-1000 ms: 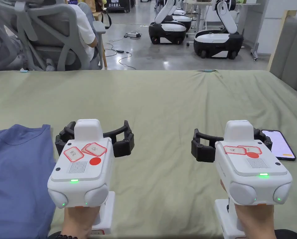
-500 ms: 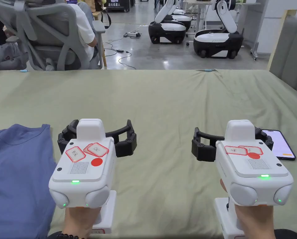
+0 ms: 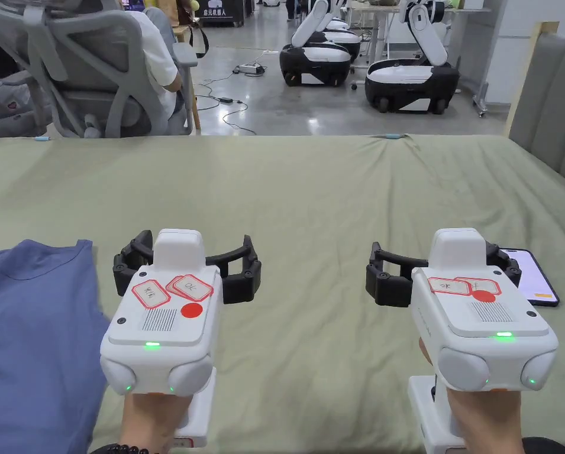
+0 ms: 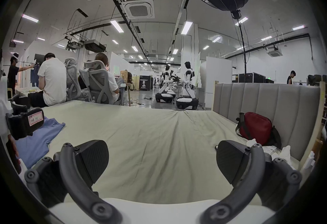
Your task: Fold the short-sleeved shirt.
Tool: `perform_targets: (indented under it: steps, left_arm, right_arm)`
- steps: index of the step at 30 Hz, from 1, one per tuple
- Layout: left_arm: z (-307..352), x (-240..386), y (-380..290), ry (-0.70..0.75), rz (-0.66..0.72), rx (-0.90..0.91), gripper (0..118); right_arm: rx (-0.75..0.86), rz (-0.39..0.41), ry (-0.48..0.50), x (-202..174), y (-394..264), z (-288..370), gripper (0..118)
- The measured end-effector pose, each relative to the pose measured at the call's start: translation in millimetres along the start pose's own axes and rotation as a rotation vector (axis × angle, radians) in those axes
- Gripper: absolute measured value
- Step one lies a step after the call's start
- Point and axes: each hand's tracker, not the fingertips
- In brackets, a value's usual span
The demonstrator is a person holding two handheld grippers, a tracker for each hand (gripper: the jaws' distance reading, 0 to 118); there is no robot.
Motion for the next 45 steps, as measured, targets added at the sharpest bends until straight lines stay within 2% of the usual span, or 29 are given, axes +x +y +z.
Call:
perform_targets:
  steps: [16, 17, 18, 20, 21, 22, 25, 30, 35, 38, 45]
  left_arm:
    - [2.5, -3.5, -0.5, -0.003, 0.058, 0.032, 118]
    - [3.1, -4.4, -1.2, -0.013, 0.057, 0.033, 113]
    - [4.3, -4.9, -1.5, -0.03, 0.06, 0.036, 98]
    - [4.2, -3.2, -1.1, -0.019, 0.043, 0.037, 31]
    - [3.3, -1.1, -0.7, 0.016, 0.009, 0.027, 2]
    - [2.3, 0.4, -0.9, 0.041, -0.014, 0.022, 0]
    - [6.2, -4.1, 1.0, 0.004, 0.045, 0.029, 0]
    - [5.6, -7.1, 0.2, 0.023, 0.045, 0.022, 0]
    - [9.3, -25.2, -0.7, 0.063, 0.049, 0.016, 0]
    - [17.4, -50.6, 0.7, 0.13, 0.034, 0.018, 0]
    - [63.3, -138.6, 5.3, 0.356, 0.045, 0.032, 0]
  right_arm:
    - [0.006, 0.015, 0.005, -5.1, 4.3, 2.0, 118]
    - [0.002, 0.012, 0.006, -4.8, 4.5, 2.6, 112]
    - [-0.002, 0.01, 0.012, -4.4, 4.7, 3.3, 94]
    - [-0.011, 0.027, 0.003, -5.4, 4.6, 2.1, 11]
    - [-0.025, 0.048, -0.024, -6.4, 3.5, -0.4, 1]
    - [-0.026, 0.052, -0.04, -6.1, 1.3, 2.1, 0]
    - [-0.026, 0.025, -0.01, -2.0, -1.8, 5.8, 0]
    - [-0.028, 0.038, -0.027, -0.1, -1.7, 7.2, 0]
    - [-0.015, 0.037, -0.004, -15.5, 4.4, 3.7, 0]
    - [-0.003, 0.034, 0.071, -42.8, 8.2, -0.1, 0]
    - [0.021, 0.048, 0.349, -152.0, 20.7, -9.7, 0]
